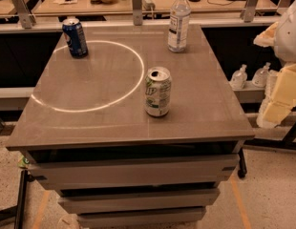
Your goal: Move 7up can near blue plastic bottle
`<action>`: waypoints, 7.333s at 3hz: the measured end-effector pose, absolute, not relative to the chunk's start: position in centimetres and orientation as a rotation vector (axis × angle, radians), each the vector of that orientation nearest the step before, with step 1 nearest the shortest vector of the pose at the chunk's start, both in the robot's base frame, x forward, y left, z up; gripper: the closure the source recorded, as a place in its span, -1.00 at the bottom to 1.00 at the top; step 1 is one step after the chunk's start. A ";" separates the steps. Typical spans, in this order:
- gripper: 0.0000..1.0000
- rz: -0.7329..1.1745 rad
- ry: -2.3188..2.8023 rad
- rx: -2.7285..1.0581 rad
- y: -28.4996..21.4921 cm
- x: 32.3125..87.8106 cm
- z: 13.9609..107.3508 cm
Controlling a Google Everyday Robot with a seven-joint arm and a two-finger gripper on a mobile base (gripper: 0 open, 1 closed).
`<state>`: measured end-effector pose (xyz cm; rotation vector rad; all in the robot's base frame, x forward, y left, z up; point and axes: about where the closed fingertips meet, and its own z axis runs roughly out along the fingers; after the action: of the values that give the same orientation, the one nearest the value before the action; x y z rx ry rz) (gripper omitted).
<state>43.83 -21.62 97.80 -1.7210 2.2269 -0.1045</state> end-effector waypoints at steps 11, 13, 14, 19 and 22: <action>-1.00 0.677 1.707 -1.492 -6.1 52.7 87.8; -0.68 0.799 1.707 -1.482 -3.9 52.8 84.8; -0.22 0.831 1.699 -1.471 -3.7 52.7 84.2; 1.00 0.328 2.050 -0.867 -18.9 64.4 87.3; 1.00 0.294 2.067 -0.741 -20.9 74.6 87.1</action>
Offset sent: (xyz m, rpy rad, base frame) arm 0.0087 0.0069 -0.0104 0.1879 -0.0193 -0.0011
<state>74.63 -20.94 87.09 -0.7410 2.0668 0.2940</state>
